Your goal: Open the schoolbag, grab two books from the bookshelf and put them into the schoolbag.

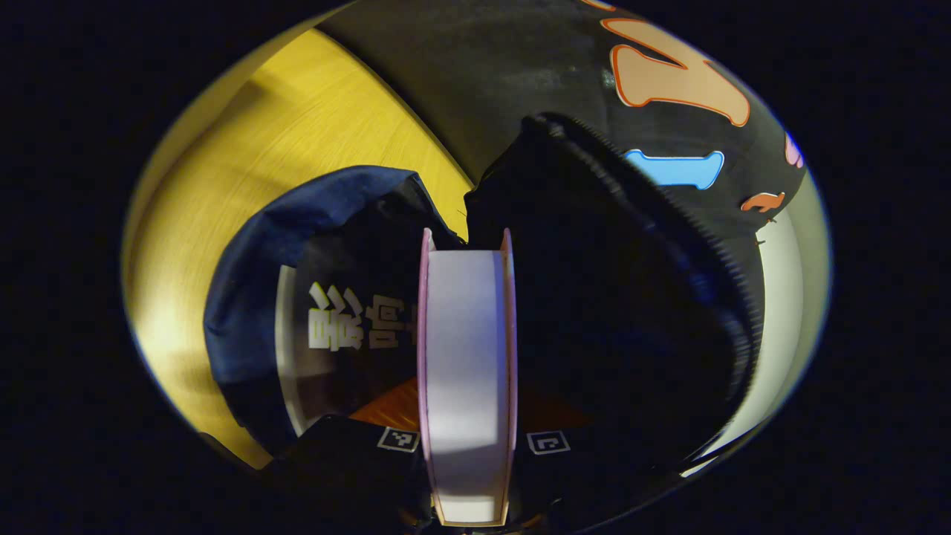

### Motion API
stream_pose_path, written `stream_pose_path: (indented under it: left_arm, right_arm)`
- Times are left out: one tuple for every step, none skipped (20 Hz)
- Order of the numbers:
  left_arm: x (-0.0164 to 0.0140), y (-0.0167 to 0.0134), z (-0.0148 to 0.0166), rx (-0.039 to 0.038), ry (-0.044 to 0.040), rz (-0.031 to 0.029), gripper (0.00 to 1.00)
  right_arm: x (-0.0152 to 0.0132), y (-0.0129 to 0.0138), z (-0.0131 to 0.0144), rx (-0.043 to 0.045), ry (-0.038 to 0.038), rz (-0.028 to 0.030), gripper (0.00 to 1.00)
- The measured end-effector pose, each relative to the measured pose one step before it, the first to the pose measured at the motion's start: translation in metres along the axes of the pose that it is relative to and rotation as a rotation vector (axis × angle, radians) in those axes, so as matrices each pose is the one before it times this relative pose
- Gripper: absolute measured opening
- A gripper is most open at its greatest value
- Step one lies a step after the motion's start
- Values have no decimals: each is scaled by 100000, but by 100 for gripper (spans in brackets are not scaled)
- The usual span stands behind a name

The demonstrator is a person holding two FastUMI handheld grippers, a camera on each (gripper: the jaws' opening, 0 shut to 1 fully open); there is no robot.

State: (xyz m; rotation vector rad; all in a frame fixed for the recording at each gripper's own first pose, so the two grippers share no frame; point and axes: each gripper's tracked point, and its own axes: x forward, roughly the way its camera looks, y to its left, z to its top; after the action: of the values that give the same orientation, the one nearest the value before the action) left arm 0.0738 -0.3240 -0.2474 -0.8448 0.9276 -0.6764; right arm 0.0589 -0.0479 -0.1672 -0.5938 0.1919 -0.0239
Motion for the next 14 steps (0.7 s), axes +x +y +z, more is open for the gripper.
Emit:
stream_pose_path:
  left_arm:
    - [589, 122, -57, -825, 716, -726, 36]
    - [546, 312, -29, -726, 184, -314, 36]
    - [887, 374, -257, -587, 433, 325, 36]
    - [653, 548, -318, -295, 786, 1198, 36]
    - [708, 119, -335, -756, 864, -39, 36]
    - [414, 112, -288, -466, 835, 631, 41]
    - [278, 325, -91, 1428, 266, 2465, 39]
    - [-234, 523, -129, 2976, -43, 3766, 45]
    - [-147, 369, -95, 2670, 1531, 2451, 50]
    - [-532, -140, -219, 1795, 903, 1358, 62]
    - [-331, -268, 258, 1740, -641, 941, 66]
    - [-712, 107, 278, 3036, -1266, 1853, 83]
    - [-667, 657, 323, 3236, -1918, 3897, 81]
    - [-849, 655, 300, 2971, -1080, 3577, 96]
  right_arm:
    - [22, -36, 3, 940, -66, -24, 3]
    - [36, -29, -63, 869, 96, -75, 3]
    - [71, -154, 40, 877, 164, 85, 3]
    - [-31, -27, -123, 482, 121, -110, 3]
    - [7, -30, -67, -151, 59, -60, 3]
    - [112, -65, -35, -594, -159, 110, 3]
    - [78, 99, -123, -1044, -16, 219, 3]
    - [-37, -32, -126, -927, -47, 11, 3]
    - [27, -44, -51, -218, -20, 81, 3]
    - [87, -155, -80, 521, 9, -87, 4]
    - [-4, -119, -82, 672, 146, -157, 3]
    - [49, -245, 47, 703, -45, -333, 3]
    - [53, -136, -38, 926, 153, 15, 3]
    - [48, -113, -44, 808, -61, -40, 3]
